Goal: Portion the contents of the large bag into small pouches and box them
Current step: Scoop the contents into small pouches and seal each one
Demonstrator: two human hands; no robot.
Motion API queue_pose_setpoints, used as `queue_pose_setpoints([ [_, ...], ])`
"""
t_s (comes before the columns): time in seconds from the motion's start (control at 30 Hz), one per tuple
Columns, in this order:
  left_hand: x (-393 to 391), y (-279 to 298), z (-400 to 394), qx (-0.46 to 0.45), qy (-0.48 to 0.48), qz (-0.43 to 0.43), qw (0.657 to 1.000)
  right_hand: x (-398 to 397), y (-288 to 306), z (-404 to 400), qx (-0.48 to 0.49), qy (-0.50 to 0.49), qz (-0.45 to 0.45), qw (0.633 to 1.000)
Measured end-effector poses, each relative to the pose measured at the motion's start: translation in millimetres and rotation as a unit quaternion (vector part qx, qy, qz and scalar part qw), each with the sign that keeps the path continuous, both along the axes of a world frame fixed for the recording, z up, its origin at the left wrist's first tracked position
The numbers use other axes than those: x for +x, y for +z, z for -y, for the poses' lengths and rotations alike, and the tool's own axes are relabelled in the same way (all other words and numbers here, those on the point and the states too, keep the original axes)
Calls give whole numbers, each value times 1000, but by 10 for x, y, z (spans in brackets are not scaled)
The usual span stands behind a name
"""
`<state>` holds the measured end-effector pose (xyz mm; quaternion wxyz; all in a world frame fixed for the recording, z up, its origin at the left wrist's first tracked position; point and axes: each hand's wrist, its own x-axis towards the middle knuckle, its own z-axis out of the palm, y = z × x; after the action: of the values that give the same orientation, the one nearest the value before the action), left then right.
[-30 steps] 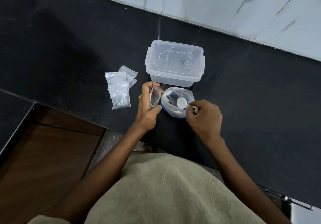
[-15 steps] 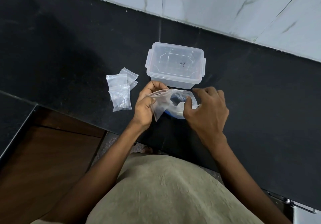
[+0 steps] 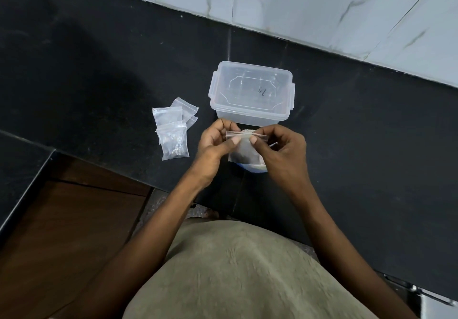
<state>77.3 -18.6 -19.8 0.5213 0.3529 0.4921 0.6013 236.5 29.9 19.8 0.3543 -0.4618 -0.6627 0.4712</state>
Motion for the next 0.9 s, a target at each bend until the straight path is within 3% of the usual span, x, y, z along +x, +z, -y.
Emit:
queue_pose_setpoints([
  [0.4,-1,46,-34,-4,75,-66,995,61,7,-52,52,40,44,997],
  [0.63,6,25,-66,-8,40,-134,990,56,-12,-95,145,86,115,979],
  [0.9,45,93,-38,7,36,-135,990,60,-49,-139,179,86,130,971],
])
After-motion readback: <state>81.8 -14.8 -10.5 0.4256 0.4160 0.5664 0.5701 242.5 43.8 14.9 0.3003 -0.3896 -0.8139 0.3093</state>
